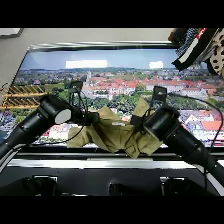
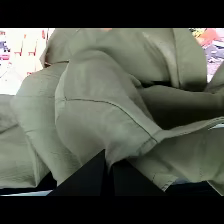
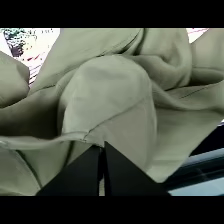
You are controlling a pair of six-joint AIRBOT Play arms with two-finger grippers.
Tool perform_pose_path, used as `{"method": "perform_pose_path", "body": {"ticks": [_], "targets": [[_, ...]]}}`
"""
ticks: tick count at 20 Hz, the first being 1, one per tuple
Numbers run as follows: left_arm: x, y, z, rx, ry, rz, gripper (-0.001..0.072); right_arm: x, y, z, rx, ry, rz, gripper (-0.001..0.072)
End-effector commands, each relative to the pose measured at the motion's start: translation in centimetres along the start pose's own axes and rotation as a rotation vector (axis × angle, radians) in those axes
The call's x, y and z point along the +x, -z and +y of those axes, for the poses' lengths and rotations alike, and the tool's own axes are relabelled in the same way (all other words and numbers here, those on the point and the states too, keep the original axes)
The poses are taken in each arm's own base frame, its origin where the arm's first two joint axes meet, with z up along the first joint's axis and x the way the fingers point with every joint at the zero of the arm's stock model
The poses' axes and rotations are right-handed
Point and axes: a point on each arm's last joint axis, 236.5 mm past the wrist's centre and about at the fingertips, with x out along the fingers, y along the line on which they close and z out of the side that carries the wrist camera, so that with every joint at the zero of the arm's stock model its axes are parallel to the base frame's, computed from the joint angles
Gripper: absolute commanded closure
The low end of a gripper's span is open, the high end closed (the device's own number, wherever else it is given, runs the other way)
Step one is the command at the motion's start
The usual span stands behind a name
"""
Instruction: Fold the clothes and pants, and hang the long-sleeved shirts on hangers.
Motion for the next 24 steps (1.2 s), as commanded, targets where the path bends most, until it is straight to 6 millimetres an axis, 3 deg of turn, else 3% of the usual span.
{"method": "perform_pose_path", "body": {"ticks": [1,2,4,6,8,11,13,17,21,24], "targets": [[1.8,0.1,0.3,-0.035,0.017,0.016,0.0672,1.8,0.9,0.7,0.047,-0.031,-0.008,0.0687],[1.6,-0.2,0.4,-0.038,0.033,0.021,0.0587,1.8,1.1,0.8,0.048,-0.035,-0.003,0.0687],[0.1,-2.1,2.5,-0.049,0.032,-0.002,0.0117,1.8,1.3,1.3,0.037,-0.057,0.009,0.0687],[-2.6,-4.1,8.1,-0.103,-0.015,-0.036,0.0102,1.8,1.4,1.9,0.034,-0.081,0.013,0.0687],[-5.5,-5.2,16.3,-0.188,-0.083,-0.089,0.0102,1.8,1.3,2.1,0.023,-0.09,0.008,0.0687],[-8.7,-3.8,30.2,-0.266,-0.222,-0.128,0.0103,1.8,1.3,2.1,0.002,-0.09,0.008,0.0687],[-10.4,-1.4,36.9,-0.323,-0.299,-0.11,0.0104,1.8,1.3,2.1,-0.002,-0.09,0.008,0.0687],[-13.0,1.1,45.4,-0.599,-0.393,-0.221,0.0104,1.8,1.4,2.0,-0.003,-0.086,0.01,0.0686],[-15.2,2.6,54.1,-0.676,-0.445,-0.283,0.0108,1.8,1.7,1.9,-0.022,-0.081,0.021,0.0686],[-15.1,2.9,59.1,-0.596,-0.438,-0.235,0.0107,1.8,1.8,1.5,-0.024,-0.065,0.029,0.0686]]}}
